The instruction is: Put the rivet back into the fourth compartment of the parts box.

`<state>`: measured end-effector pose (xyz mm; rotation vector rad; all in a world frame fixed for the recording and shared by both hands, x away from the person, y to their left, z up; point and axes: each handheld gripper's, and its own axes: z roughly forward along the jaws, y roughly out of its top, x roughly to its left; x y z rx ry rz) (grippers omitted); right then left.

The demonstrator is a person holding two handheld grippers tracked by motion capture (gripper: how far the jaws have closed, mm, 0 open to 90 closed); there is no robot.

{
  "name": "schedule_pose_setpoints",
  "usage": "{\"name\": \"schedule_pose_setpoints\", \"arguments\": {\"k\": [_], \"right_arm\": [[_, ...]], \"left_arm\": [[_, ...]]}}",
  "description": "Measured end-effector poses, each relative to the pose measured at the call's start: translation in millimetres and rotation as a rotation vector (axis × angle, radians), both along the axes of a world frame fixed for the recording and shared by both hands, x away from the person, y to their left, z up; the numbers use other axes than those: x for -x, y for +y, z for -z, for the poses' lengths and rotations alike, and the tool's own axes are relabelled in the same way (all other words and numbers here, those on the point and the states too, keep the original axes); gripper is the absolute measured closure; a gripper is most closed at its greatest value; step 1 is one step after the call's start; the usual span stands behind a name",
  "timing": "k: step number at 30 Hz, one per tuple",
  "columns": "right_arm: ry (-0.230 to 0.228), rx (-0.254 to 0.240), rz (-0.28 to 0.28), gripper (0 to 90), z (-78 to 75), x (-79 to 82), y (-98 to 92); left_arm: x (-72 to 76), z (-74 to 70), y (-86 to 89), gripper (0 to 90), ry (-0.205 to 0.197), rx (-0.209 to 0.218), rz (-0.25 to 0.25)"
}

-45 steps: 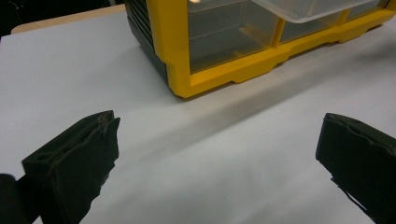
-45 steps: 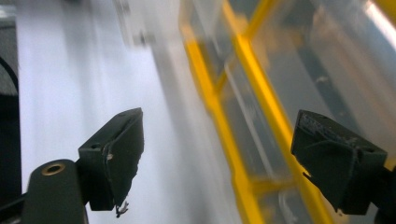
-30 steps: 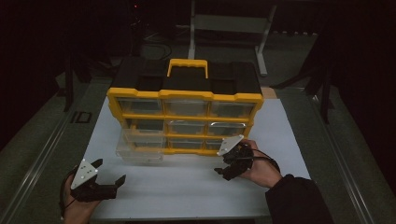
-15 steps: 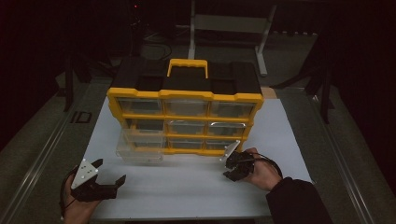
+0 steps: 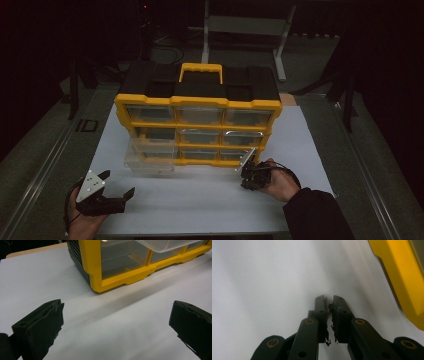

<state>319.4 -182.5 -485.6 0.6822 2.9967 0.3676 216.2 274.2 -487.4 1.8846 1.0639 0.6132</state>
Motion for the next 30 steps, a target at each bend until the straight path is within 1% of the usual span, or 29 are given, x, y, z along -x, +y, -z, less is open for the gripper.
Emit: {"name": "schedule_pose_setpoints", "arguments": {"k": [1,2,3,4,5,7,8,9,10,12,13,16,18,23,29,30], "right_arm": [[-0.008,-0.013,-0.001,83.0,-1.9,1.1,-0.2],[-0.008,-0.013,-0.001,83.0,-1.9,1.1,-0.2],[-0.024,-0.038,-0.022,83.0,-5.1,0.9,-0.5],[-0.031,-0.061,-0.013,83.0,-14.6,4.6,0.8],[-0.036,-0.066,-0.016,83.0,-17.4,5.3,1.3],[-0.062,-0.092,-0.034,83.0,-28.3,7.8,4.6],[-0.062,-0.092,-0.034,83.0,-28.3,7.8,4.6],[-0.079,-0.108,-0.055,83.0,-33.5,8.0,6.2],[-0.096,-0.138,-0.072,83.0,-45.3,10.0,11.7],[-0.124,-0.162,-0.098,82.9,-57.3,11.0,18.8],[-0.136,-0.176,-0.108,82.9,-62.3,10.9,22.2],[-0.163,-0.198,-0.134,82.9,-76.6,10.7,32.9],[-0.198,-0.222,-0.169,83.0,-86.3,8.7,41.2],[-0.25,-0.277,-0.207,83.0,-111.6,8.0,65.0],[-0.288,-0.336,-0.242,83.0,-130.0,6.8,93.3],[-0.301,-0.356,-0.248,83.0,-133.3,6.0,99.3]], "left_arm": [[-0.1,0.1,-0.1,0.1,0.001,0.0,0.0],[-0.1,0.1,-0.1,0.2,0.001,0.0,0.0],[-0.3,0.1,-0.3,0.2,0.001,-0.002,0.001],[-0.3,0.1,-0.3,0.1,0.001,-0.002,0.001],[-0.3,0.0,-0.4,0.1,0.0,-0.003,0.001],[-0.1,-0.1,-0.3,0.1,0.0,-0.002,0.0],[-0.1,-0.1,-0.3,0.1,0.0,-0.002,0.0],[0.0,-0.1,-0.2,0.1,0.0,-0.002,-0.001],[0.0,-0.2,-0.1,0.1,0.0,-0.001,0.0],[0.1,-0.2,-0.1,0.2,0.0,-0.002,0.0],[0.1,-0.2,-0.1,0.1,0.0,-0.002,0.0],[0.1,-0.1,-0.2,0.1,-0.001,-0.002,0.0],[0.2,-0.2,-0.2,0.2,-0.001,-0.003,0.001],[0.2,-0.3,-0.2,0.1,-0.002,-0.001,0.001],[0.3,-0.3,0.3,0.1,-0.004,0.001,0.001],[0.3,-0.3,0.3,0.2,-0.004,0.001,0.001]]}}
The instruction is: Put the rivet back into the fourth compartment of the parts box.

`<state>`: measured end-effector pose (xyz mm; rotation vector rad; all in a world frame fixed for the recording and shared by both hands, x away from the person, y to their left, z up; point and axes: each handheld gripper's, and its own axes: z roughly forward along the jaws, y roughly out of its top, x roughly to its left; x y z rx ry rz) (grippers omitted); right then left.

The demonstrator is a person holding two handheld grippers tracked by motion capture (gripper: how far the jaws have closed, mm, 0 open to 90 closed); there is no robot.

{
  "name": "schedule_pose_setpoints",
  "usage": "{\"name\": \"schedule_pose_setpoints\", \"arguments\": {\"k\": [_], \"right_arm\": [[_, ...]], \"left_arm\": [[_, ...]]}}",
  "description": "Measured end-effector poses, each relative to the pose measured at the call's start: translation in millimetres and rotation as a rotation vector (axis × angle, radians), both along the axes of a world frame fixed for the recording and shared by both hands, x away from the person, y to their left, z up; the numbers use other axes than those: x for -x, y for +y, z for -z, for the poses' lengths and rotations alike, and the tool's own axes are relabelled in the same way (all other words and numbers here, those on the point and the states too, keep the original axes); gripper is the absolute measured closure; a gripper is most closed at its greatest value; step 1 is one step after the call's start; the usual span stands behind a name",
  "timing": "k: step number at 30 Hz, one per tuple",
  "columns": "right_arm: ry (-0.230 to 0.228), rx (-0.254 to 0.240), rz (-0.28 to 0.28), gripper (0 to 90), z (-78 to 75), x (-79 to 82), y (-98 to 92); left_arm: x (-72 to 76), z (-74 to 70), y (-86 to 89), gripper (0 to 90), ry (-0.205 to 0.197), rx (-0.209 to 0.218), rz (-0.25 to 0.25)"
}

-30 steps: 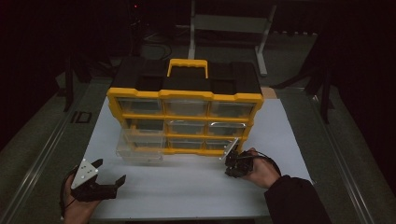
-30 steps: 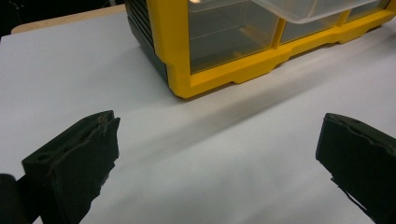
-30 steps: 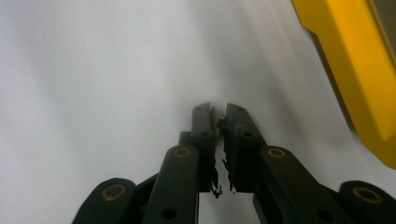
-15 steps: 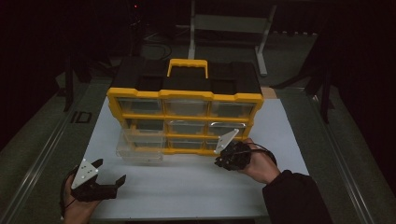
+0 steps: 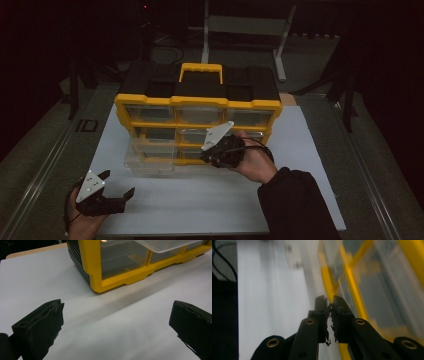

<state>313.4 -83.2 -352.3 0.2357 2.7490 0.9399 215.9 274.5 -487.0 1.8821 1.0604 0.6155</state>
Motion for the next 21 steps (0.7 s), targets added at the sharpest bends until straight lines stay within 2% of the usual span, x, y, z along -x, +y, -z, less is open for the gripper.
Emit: {"name": "schedule_pose_setpoints", "arguments": {"k": [3,7,9,13,19,20,21], "right_arm": [[-0.008,-0.06,-0.01,83.0,-8.3,-1.4,11.8],[-0.018,-0.176,-0.027,83.0,-18.9,-3.1,27.3],[-0.017,-0.21,-0.031,83.0,-21.7,-2.9,34.5],[-0.01,-0.257,-0.045,83.0,-25.3,-3.3,47.6],[0.009,-0.283,-0.078,82.4,-26.7,-2.2,63.9],[0.009,-0.285,-0.09,78.6,-26.4,-1.9,65.1],[0.018,-0.294,-0.113,66.9,-25.7,-1.1,66.3]], "left_arm": [[0.0,0.0,0.0,0.1,0.0,-0.001,0.001],[0.1,0.0,0.1,0.1,0.0,-0.001,0.001],[0.2,0.0,0.5,0.1,0.0,-0.001,0.001],[0.2,0.0,0.4,0.1,0.0,-0.001,0.002],[0.4,0.1,0.6,0.1,-0.001,-0.001,0.0],[0.7,0.1,0.9,0.1,-0.002,0.0,0.001],[0.9,-0.1,1.1,0.1,-0.002,0.0,-0.001]]}}
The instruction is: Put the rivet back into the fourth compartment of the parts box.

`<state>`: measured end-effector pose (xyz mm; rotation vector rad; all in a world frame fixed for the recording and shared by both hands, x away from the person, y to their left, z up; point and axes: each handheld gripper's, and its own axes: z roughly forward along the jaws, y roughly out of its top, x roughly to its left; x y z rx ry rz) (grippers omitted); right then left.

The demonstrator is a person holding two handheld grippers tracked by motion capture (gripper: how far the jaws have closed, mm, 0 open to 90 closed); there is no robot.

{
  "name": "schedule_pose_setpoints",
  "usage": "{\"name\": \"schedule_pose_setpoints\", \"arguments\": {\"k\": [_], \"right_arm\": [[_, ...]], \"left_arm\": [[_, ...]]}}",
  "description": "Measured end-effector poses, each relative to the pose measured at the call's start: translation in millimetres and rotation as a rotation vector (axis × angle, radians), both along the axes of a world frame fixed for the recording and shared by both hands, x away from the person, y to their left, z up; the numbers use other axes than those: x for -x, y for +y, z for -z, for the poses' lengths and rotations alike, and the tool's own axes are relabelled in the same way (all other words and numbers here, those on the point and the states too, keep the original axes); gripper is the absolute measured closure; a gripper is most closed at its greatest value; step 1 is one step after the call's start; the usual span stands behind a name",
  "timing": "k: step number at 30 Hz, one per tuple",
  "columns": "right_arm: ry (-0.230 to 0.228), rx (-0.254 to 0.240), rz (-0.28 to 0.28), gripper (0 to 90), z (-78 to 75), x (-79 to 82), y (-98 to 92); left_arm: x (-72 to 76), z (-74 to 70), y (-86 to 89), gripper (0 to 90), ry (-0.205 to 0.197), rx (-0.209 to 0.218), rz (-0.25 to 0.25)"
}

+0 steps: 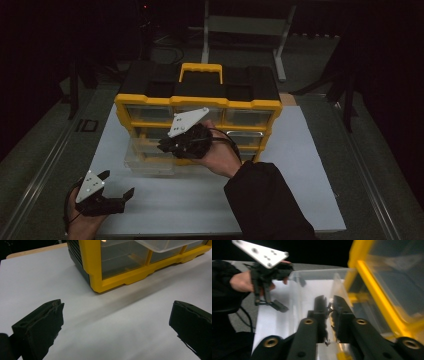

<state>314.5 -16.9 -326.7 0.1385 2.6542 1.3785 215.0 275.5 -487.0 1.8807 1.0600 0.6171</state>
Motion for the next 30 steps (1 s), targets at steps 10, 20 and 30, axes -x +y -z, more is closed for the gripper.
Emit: {"name": "schedule_pose_setpoints", "arguments": {"k": [10,20,30], "right_arm": [[-0.071,0.056,0.048,18.9,5.8,13.7,-16.9],[-0.086,0.207,0.132,17.9,36.4,25.5,-71.0],[0.008,0.276,0.266,18.1,85.7,26.2,-139.8]], "left_arm": [[0.7,-0.2,0.3,0.2,-0.002,0.004,-0.003],[-0.1,-0.1,-0.3,0.1,0.0,0.002,-0.004],[-1.8,0.3,-1.5,0.2,0.001,0.0,-0.004]]}}
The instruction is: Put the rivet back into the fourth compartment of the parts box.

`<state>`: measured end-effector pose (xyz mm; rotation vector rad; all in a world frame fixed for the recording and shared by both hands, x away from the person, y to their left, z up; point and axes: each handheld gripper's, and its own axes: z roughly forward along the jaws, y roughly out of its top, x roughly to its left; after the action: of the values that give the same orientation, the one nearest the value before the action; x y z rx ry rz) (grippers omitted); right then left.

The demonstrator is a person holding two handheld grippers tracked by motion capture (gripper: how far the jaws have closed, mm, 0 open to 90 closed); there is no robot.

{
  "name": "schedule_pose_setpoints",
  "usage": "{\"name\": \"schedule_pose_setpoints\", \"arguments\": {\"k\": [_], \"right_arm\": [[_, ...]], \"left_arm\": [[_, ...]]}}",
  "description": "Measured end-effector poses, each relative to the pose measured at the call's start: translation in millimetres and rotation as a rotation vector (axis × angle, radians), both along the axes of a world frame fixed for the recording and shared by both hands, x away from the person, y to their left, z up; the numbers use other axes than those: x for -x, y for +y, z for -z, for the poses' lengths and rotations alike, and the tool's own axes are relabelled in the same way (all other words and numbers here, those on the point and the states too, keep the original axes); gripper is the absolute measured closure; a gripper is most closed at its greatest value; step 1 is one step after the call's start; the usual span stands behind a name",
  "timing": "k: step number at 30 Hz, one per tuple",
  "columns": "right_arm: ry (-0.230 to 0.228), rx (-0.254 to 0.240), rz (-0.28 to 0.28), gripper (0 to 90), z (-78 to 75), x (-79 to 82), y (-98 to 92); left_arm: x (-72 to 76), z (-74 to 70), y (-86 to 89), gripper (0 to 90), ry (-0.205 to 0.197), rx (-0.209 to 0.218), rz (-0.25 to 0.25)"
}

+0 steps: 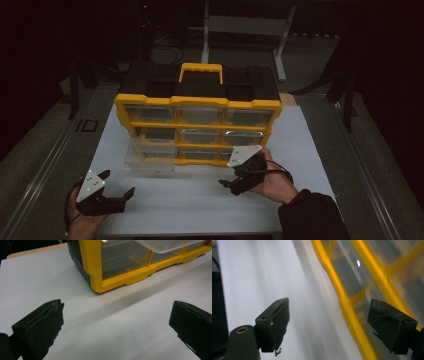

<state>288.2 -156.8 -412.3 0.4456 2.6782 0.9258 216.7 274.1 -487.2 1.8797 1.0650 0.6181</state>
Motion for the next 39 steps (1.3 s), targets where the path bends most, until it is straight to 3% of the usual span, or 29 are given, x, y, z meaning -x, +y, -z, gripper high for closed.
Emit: {"name": "schedule_pose_setpoints", "arguments": {"k": [5,11,17,18,19,29,35,39], "right_arm": [[0.028,-0.016,0.09,17.3,25.4,-0.6,-35.1],[0.057,-0.099,0.238,14.9,42.8,8.0,-78.8],[0.036,-0.164,0.338,14.6,61.3,17.2,-108.6],[0.035,-0.181,0.353,14.6,63.3,18.6,-112.7],[0.015,-0.23,0.399,14.6,67.3,23.0,-125.4],[-0.078,-0.347,0.547,14.1,71.9,40.5,-153.5],[-0.125,-0.39,0.616,12.3,75.2,48.3,-162.7],[-0.147,-0.438,0.632,11.5,72.8,52.4,-165.8]], "left_arm": [[0.1,-0.1,0.0,0.1,-0.003,-0.001,-0.002],[0.2,-0.4,0.3,0.1,-0.005,0.0,-0.007],[-0.1,-0.6,0.2,0.1,-0.006,-0.002,-0.008],[-0.3,-0.7,0.3,0.1,-0.008,-0.001,-0.009],[-0.3,-0.8,0.3,0.1,-0.008,-0.002,-0.009],[0.9,-2.3,1.4,0.2,-0.023,0.001,-0.024],[1.9,-3.8,2.6,0.1,-0.037,-0.004,-0.039],[2.8,-4.8,3.9,0.1,-0.051,-0.004,-0.059]]}}
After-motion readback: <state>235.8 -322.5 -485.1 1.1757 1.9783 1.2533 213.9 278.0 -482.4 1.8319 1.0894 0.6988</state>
